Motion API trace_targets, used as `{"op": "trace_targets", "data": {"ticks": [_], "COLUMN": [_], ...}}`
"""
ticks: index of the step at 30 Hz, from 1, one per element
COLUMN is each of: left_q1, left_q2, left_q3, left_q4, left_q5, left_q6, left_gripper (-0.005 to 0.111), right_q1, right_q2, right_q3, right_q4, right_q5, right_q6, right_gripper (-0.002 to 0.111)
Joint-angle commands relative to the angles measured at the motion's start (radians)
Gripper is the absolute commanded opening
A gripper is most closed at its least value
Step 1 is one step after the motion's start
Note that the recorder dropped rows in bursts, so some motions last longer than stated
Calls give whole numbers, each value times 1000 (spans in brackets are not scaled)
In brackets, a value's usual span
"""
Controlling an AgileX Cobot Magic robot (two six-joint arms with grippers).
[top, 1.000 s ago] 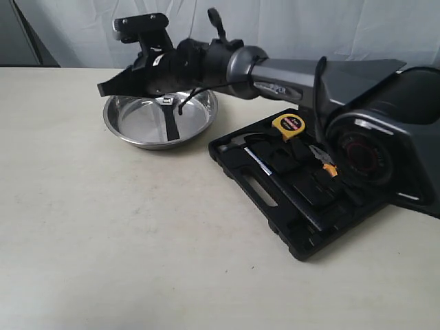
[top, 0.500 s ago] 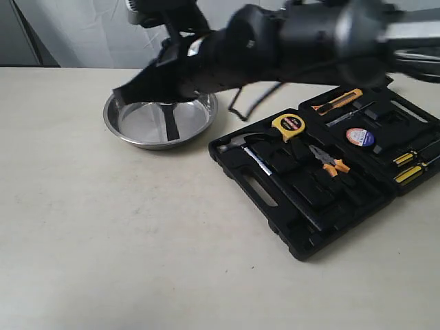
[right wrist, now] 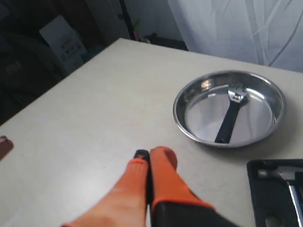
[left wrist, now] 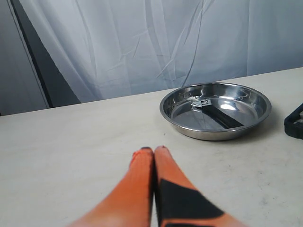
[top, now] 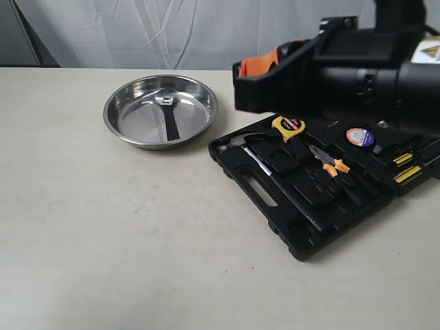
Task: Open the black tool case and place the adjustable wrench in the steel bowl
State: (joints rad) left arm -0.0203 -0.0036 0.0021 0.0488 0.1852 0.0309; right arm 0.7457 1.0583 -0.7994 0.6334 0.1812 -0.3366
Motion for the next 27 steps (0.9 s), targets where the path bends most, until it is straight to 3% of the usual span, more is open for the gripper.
{"op": "trace_targets", "data": {"ticks": [1, 4, 8, 11, 13, 17, 19, 22, 27], "left_q1": [-1, -1, -1, -1, -1, -1, -1, -1, -1], "left_q2": [4, 4, 4, 4, 4, 4, 4, 4, 4], "left_q3": [-2, -2, -2, -2, -2, -2, -2, -2, -2], "left_q4": [-2, -2, -2, -2, -2, -2, -2, -2, -2], "left_q5": [-5, -5, -5, -5, -5, -5, -5, -5, -5], "left_q6": [-1, -1, -1, -1, -1, -1, -1, -1, -1], "left_gripper": [0, 0, 0, 0, 0, 0, 0, 0, 0], "right_q1": [7, 12, -29, -163, -309, -619, -707, -784, -818], "right_q2": [-85, -158, -282, -403, -487, -665, -738, -824, -864], "right_q3": [6, 6, 8, 8, 31, 150, 204, 268, 361], "right_q4": [7, 5, -155, -160, -160, -139, -139, -125, -134], "right_q5": [-4, -2, 21, 162, 273, 301, 301, 285, 276], "right_q6": [-2, -2, -96, -96, -96, -96, -96, -96, -94], "right_gripper": [-1, -1, -1, -1, -1, -1, -1, -1, -1]}}
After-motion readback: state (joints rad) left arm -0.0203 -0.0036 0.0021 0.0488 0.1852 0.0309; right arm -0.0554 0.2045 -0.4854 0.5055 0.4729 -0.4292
